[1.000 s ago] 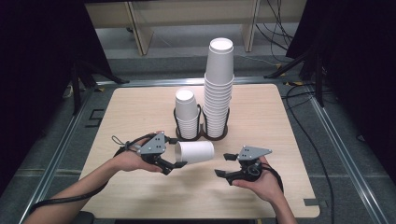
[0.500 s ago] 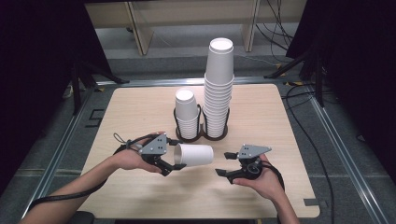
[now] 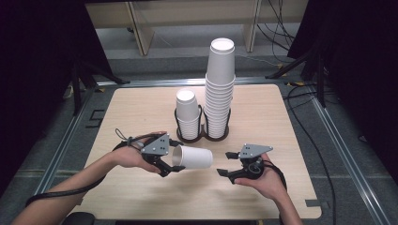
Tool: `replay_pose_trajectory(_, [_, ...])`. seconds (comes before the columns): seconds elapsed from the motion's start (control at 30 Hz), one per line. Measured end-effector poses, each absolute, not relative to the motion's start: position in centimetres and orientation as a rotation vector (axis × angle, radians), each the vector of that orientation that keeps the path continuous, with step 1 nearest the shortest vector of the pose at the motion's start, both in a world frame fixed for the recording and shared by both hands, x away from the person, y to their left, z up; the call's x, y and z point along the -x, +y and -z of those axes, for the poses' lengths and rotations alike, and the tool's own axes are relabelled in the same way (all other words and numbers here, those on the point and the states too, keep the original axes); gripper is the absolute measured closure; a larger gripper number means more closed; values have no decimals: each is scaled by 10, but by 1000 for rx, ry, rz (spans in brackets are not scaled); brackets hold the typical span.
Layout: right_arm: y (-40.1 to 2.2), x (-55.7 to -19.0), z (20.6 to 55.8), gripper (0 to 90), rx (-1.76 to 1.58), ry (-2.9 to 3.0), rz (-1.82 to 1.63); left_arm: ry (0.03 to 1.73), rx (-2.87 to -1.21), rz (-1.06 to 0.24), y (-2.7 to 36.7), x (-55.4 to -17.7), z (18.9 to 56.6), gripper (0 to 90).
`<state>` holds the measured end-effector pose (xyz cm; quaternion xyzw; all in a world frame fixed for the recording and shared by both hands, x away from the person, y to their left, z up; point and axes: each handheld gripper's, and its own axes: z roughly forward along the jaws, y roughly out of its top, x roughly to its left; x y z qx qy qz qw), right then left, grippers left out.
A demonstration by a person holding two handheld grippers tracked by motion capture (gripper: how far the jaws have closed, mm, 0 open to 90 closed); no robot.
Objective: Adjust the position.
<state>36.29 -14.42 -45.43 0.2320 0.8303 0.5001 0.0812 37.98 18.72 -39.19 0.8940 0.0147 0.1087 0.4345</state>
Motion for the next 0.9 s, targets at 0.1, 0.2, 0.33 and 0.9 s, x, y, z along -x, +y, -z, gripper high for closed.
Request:
replay_pose_trajectory(0.1, [-144, -362, 454, 264, -717, 2491, -1492, 27, -2240, -269, 187, -380, 391, 220])
replay_pose_trajectory(0.2, [-143, -362, 453, 264, -705, 2493, -1491, 9, -2266, -272, 186, -380, 390, 220])
replay_pose_trajectory(0.33, [-143, -363, 452, 264, -690, 2491, -1489, 7, -2284, -265, 186, -382, 388, 220])
replay_pose_trajectory(0.9, [-138, -365, 450, 263, -673, 2503, -1472, -25, -2395, -270, 183, -386, 372, 216])
